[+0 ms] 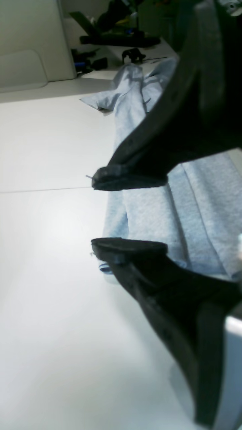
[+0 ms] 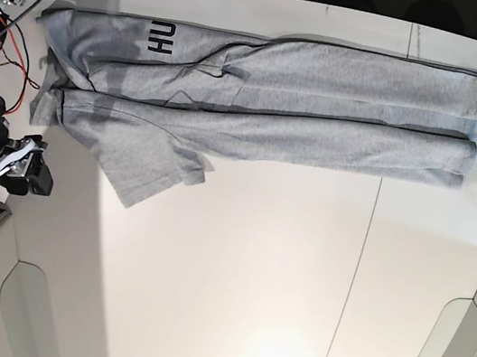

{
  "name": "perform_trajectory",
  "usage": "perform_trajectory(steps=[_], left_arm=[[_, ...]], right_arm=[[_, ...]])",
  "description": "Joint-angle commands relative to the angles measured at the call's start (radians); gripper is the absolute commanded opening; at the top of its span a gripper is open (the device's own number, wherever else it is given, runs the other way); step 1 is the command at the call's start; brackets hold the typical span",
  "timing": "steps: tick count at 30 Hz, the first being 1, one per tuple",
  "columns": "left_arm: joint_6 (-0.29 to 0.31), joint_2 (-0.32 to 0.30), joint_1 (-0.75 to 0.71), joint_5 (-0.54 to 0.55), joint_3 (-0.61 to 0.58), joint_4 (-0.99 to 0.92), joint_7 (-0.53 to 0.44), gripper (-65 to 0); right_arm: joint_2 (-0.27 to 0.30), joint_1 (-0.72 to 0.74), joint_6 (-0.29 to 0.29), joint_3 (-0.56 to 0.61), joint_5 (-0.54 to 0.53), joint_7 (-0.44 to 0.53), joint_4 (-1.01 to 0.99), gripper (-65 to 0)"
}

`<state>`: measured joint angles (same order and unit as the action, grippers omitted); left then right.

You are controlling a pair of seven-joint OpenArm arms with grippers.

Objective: Fold the T-shirt properly
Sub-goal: 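Grasp the folded strip end with the right gripper and fold it inward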

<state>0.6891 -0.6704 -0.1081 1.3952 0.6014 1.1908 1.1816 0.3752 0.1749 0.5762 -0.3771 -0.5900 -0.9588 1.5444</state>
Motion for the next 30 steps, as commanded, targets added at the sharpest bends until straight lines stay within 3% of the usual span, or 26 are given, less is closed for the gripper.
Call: perform_trajectory(steps=[1, 13, 15, 17, 18, 23, 30], left_arm=[[0.009, -0.03, 0.009, 0.022, 0.008, 0.014, -0.013, -38.3], [0.009, -0.025, 0.011, -0.002, 0.008, 0.014, -0.026, -38.3], [0.009, -0.025, 0.011, -0.001, 0.008, 0.014, -0.027, -38.3], [0.009, -0.025, 0.011, -0.001, 0.008, 0.014, -0.03, -38.3], [0.009, -0.025, 0.011, -0.001, 0.008, 0.014, -0.03, -38.3], [0.009, -0.025, 0.01, -0.002, 0.008, 0.014, -0.029, -38.3], [0.009, -0.025, 0.01, -0.031, 0.008, 0.014, -0.033, -38.3]], right_arm=[[0.002, 0.048, -0.001, 0.011, -0.001, 0.03, -0.026, -36.8], [-0.013, 0.242, -0.024, 0.333, 0.1, 0.119, -0.572, -36.8], [-0.013, 0.243, -0.022, 0.365, 0.103, 0.136, -0.594, -41.1], [-0.013, 0.243, -0.023, 0.381, 0.1, 0.122, -0.592, -60.7], [-0.013, 0.243, -0.022, 0.381, 0.091, 0.105, -0.587, -65.0], [-0.012, 0.24, -0.022, 0.379, 0.039, 0.021, -0.468, -65.0], [-0.013, 0.124, -0.022, 0.379, 0.029, -0.058, -0.076, -65.0]])
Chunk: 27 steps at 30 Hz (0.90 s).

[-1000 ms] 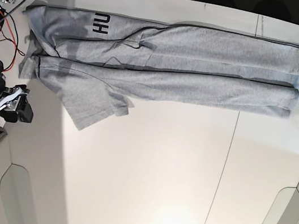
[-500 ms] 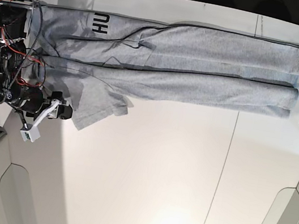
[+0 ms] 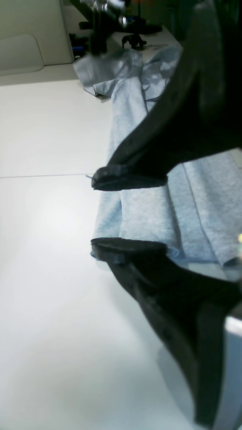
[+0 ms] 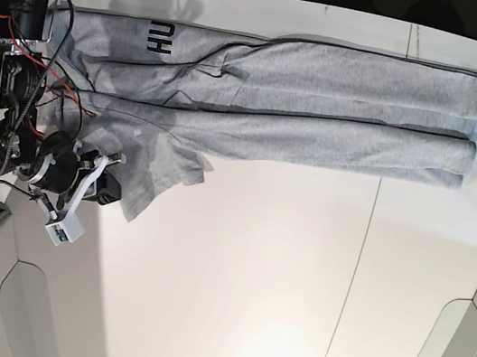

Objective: Fold the T-shirt properly
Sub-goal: 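Grasp the folded strip end with the right gripper and fold it inward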

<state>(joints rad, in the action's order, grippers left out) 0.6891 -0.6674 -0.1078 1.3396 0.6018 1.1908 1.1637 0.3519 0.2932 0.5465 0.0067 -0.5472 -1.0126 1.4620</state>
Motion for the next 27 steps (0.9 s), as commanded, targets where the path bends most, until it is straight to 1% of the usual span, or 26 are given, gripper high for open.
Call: perform_trajectory(steps=[1, 5, 9, 15, 17, 21, 23, 24, 25, 27], left_arm=[[0.009, -0.028, 0.01, 0.024, 0.008, 0.014, -0.015, -38.3], [0.009, -0.028, 0.01, 0.025, 0.008, 0.014, -0.015, -38.3], [0.009, -0.028, 0.01, 0.025, 0.008, 0.014, -0.015, -38.3], [0.009, -0.028, 0.01, 0.024, 0.008, 0.014, -0.015, -38.3], [0.009, -0.028, 0.01, 0.025, 0.008, 0.014, -0.015, -38.3], [0.009, -0.028, 0.01, 0.026, 0.008, 0.014, -0.03, -38.3], [0.009, -0.028, 0.01, 0.026, 0.008, 0.014, -0.038, -38.3], [0.009, -0.029, 0.01, 0.026, 0.008, 0.014, -0.038, -38.2], [0.009, -0.029, 0.009, 0.025, 0.009, 0.014, -0.037, -37.6], [0.009, -0.028, 0.007, 0.026, 0.025, 0.014, -0.033, -35.5]], right_arm=[[0.01, -0.025, 0.008, -0.005, -0.013, -0.012, 0.062, -65.0], [0.01, -0.171, 0.008, -0.005, -0.01, -0.021, 0.248, -65.0], [0.01, -0.322, 0.008, -0.005, -0.011, -0.021, 0.364, -65.0], [0.011, -0.491, 0.008, -0.005, -0.027, -0.02, 0.449, -65.0], [0.011, -0.523, 0.008, -0.005, -0.045, -0.019, 0.454, -65.0], [0.011, -0.556, 0.008, -0.005, -0.047, -0.014, 0.454, -65.0], [0.011, -0.557, 0.007, -0.005, -0.048, -0.011, 0.454, -41.6], [0.011, -0.557, 0.008, -0.005, -0.047, -0.003, 0.454, -32.9], [0.011, -0.556, 0.008, -0.005, -0.047, 0.004, 0.455, -28.2], [0.011, -0.552, 0.008, -0.005, -0.047, 0.011, 0.457, -27.8]])
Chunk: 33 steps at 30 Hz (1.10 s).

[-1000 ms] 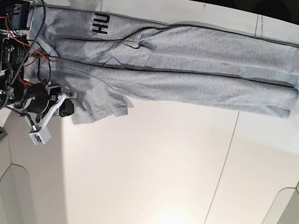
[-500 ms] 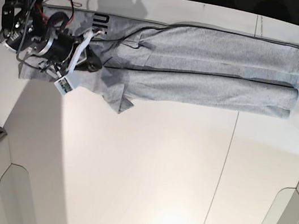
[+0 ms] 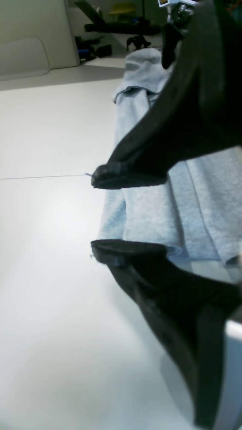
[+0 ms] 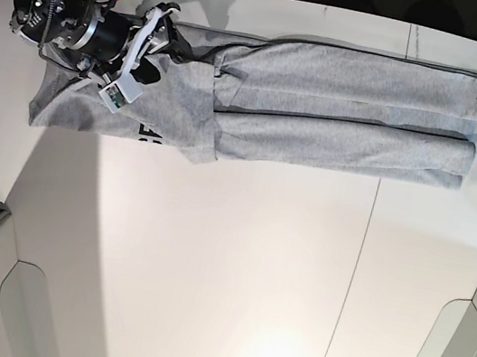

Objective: Fold the T-shirt properly
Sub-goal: 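Grasp the folded strip end with the right gripper and fold it inward, then grasp the strip's other end with the left gripper and fold it toward the right gripper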

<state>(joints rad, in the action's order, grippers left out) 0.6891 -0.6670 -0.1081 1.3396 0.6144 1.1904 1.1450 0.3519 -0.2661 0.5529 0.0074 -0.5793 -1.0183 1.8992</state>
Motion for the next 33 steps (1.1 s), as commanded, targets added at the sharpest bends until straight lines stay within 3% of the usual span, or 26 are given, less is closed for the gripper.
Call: perform_trajectory(steps=[1, 6, 9, 14, 21, 27, 33], left_arm=[[0.009, -0.029, 0.005, 0.03, 0.026, 0.015, -0.011, -34.8], [0.009, -0.029, -0.041, 0.032, 0.103, 0.014, 0.005, -34.7], [0.009, -0.031, -0.113, 0.032, 0.107, 0.014, 0.02, -28.7], [0.009, -0.023, -0.219, 0.025, 0.107, 0.014, -0.021, -28.1], [0.009, 0.084, -0.23, -0.133, 0.102, 0.013, -0.099, -28.1], [0.009, 0.128, -0.229, -0.118, 0.034, 0.013, -0.102, -28.1], [0.009, 0.153, -0.207, -0.099, -0.063, 0.013, -0.109, -28.2]], right_arm=[[0.011, 0.011, 0.001, -0.005, -0.012, 0.016, 0.021, -27.9], [0.011, 0.022, 0.0, -0.019, 0.048, 0.035, 0.037, -27.9], [0.011, 0.033, 0.0, -0.051, 0.057, 0.039, 0.036, -27.9], [0.011, 0.049, -0.004, -0.126, 0.056, 0.064, 0.036, -27.9], [0.011, 0.072, -0.06, -0.292, 0.13, 0.065, 0.036, -27.9], [0.011, 0.071, -0.06, -0.421, 0.127, 0.064, 0.034, -27.9], [0.011, 0.071, -0.06, -0.447, 0.124, 0.064, 0.026, -27.9]])
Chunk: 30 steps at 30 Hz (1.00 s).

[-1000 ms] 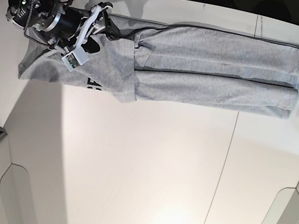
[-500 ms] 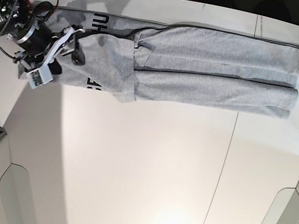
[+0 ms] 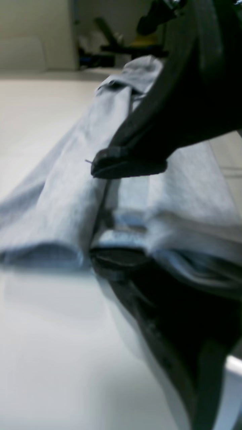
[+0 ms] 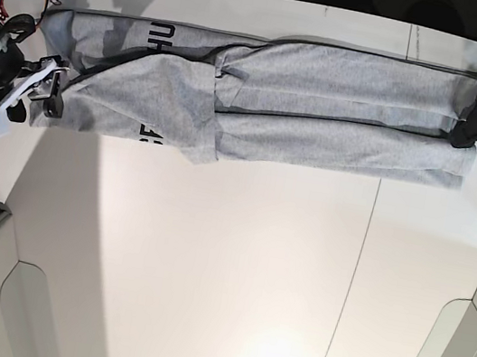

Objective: Fold the T-shirt properly
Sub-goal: 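Grasp the strip's other end with the left gripper and fold it toward the right gripper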

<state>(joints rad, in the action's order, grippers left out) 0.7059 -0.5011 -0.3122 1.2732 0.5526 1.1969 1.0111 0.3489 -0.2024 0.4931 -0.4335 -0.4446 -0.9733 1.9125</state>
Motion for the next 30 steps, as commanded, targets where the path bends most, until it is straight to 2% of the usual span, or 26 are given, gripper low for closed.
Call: perform_trajectory(steps=[1, 2, 3, 5, 6, 11, 14, 16, 23, 30], left_arm=[[-0.008, -0.011, 0.0, -0.032, -0.009, 0.007, 0.023, -28.9], [-0.008, -0.011, -0.001, -0.032, -0.011, 0.007, 0.016, -32.8], [-0.008, -0.012, -0.001, -0.032, -0.01, 0.007, 0.012, -40.9], [-0.008, -0.012, -0.001, -0.031, 0.003, 0.007, 0.003, -61.9], [-0.008, -0.012, -0.001, -0.026, 0.015, 0.008, 0.002, -65.0], [-0.008, -0.011, -0.001, 0.092, 0.096, 0.076, 0.047, -65.0], [-0.008, -0.011, -0.002, 0.188, 0.112, 0.167, 0.134, -65.0], [-0.008, 0.002, -0.001, 0.21, 0.112, 0.238, 0.204, -65.0], [-0.008, 0.128, -0.045, 0.21, 0.076, 0.481, 0.215, -65.0], [-0.008, 0.251, -0.048, 0.21, -0.14, 0.586, 0.196, -65.0]], right_arm=[[0.014, 0.007, 0.0, -0.006, -0.012, 0.019, 0.011, -27.9], [0.014, 0.007, 0.0, -0.006, -0.011, 0.019, 0.011, -27.9], [0.014, 0.007, 0.0, -0.006, -0.011, 0.019, 0.011, -27.9], [0.014, 0.007, 0.0, -0.006, -0.011, 0.019, 0.011, -27.9], [0.014, 0.007, 0.0, -0.006, -0.011, 0.019, 0.011, -27.9], [0.014, 0.006, -0.026, -0.006, -0.007, 0.018, 0.011, -27.9], [0.014, 0.005, -0.027, -0.006, -0.007, -0.001, 0.011, -27.9], [0.014, 0.002, -0.038, -0.006, -0.006, -0.007, 0.01, -27.9], [0.013, -0.062, -0.09, -0.006, 0.051, -0.007, 0.01, -27.9], [0.013, -0.095, -0.116, -0.007, 0.091, -0.008, 0.009, -27.9]])
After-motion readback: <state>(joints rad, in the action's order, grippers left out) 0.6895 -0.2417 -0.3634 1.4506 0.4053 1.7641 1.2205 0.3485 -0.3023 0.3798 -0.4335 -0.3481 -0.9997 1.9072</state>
